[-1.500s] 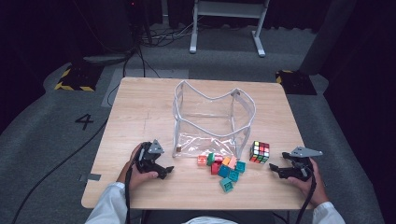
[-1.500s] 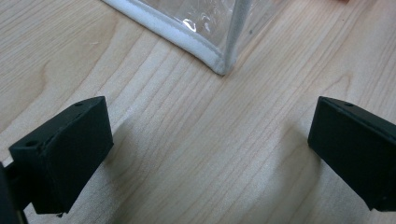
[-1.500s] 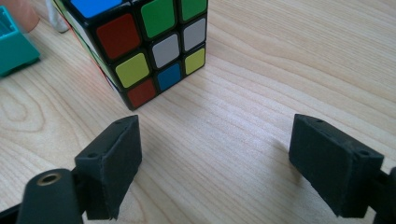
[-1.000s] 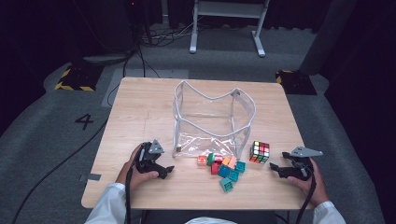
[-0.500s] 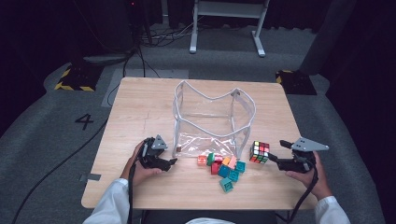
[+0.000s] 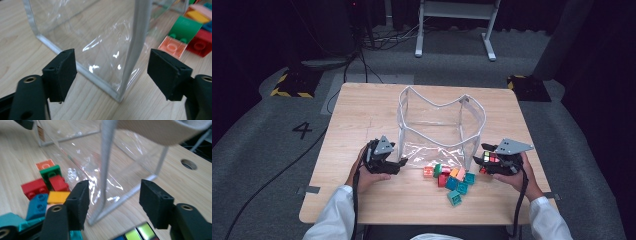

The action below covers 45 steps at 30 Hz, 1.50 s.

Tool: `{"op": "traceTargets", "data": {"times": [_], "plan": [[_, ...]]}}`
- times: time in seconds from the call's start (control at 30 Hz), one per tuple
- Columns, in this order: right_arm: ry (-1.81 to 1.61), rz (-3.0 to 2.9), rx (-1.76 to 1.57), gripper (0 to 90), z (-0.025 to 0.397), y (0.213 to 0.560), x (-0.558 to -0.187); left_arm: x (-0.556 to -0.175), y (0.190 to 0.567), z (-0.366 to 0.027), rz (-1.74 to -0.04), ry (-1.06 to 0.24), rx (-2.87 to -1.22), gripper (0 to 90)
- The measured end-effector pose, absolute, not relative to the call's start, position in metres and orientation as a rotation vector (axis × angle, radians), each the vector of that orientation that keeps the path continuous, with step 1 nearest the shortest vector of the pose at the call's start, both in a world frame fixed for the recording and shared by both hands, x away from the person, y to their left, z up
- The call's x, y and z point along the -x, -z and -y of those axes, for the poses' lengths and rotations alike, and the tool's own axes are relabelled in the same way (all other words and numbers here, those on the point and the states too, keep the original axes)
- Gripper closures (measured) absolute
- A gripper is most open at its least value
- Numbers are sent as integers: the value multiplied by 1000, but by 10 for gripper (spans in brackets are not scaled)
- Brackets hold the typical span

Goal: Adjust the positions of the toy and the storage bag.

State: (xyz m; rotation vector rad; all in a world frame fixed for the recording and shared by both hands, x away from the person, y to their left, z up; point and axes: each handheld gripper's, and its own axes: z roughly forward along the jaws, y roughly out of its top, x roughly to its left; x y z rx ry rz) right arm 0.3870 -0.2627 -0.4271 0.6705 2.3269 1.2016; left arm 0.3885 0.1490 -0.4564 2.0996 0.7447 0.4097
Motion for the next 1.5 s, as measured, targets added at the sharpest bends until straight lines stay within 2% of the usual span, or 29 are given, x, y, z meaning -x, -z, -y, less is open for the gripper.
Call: {"op": "traceTargets", "data": {"times": [0.07,0.1,0.13,0.17,0.2,0.27,0.3,0.33,0.57,1.27,1.37,1.47,1.5], "plan": [[-1230,-2335,-662,483,257,427,-390,-390,453,-148,-725,-389,-2105,408],[-1255,-2369,-642,625,252,427,-392,-391,450,-145,-694,-399,-2121,589],[-1265,-2376,-623,658,249,428,-393,-390,449,-144,-665,-402,-2120,654],[-1265,-2376,-623,658,249,428,-393,-390,449,-144,-665,-402,-2120,708],[-1226,-2370,-625,680,247,428,-393,-390,448,-143,-649,-408,-2117,708],[-1204,-2369,-621,775,243,430,-393,-391,448,-141,-648,-438,-2129,770],[-1204,-2368,-612,793,243,431,-392,-393,449,-141,-641,-402,-2123,789],[-1211,-2360,-606,849,244,432,-391,-393,449,-141,-640,-404,-2122,815],[-1214,-2355,-604,876,251,433,-386,-398,452,-134,-637,-352,-2095,863],[-1268,-2375,-589,876,274,433,-362,-376,451,-123,-564,-302,-2119,862],[-1276,-2373,-593,867,275,434,-357,-371,450,-122,-549,-322,-2130,857],[-1277,-2374,-591,813,276,434,-353,-368,450,-124,-548,-332,-2127,836],[-1281,-2375,-599,756,277,434,-353,-367,451,-125,-551,-334,-2127,815]]}}
